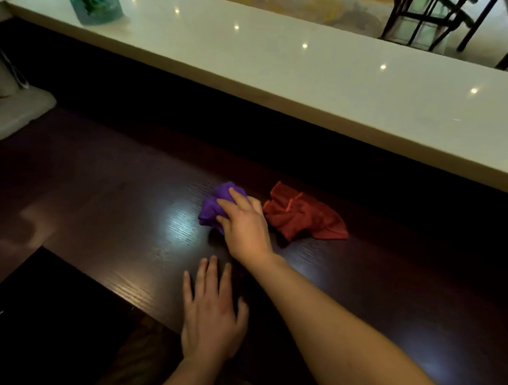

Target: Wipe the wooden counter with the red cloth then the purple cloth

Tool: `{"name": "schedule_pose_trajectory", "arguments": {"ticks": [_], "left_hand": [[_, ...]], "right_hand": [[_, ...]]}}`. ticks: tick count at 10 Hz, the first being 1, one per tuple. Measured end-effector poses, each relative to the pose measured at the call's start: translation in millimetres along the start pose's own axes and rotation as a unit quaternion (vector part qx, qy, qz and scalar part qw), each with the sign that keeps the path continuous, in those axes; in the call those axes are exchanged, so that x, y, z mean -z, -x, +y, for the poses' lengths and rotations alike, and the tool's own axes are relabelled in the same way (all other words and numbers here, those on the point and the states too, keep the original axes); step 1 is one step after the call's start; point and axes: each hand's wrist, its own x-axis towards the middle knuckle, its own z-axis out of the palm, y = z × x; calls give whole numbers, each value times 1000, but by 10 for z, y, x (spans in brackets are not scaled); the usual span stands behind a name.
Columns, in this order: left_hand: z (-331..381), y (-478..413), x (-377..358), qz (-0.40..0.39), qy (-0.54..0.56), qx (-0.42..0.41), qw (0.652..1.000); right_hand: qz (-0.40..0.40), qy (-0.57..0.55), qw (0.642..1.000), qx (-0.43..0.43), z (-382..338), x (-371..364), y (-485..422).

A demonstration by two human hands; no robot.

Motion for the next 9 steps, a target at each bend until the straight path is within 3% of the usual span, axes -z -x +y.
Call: {"name": "schedule_pose_trajectory", "arguments": {"ticks": [2, 5, 9], "left_hand": [[2, -9, 8, 3, -8, 2, 1000], [1, -11, -27, 6, -20, 7, 1000], [38, 16, 5, -13, -28, 8, 1000]], "right_hand": [[-83, 117, 989, 27, 46, -116, 39], [-163, 155, 974, 16, 98, -196, 81], [-69, 54, 996, 14, 74, 589, 882]]}}
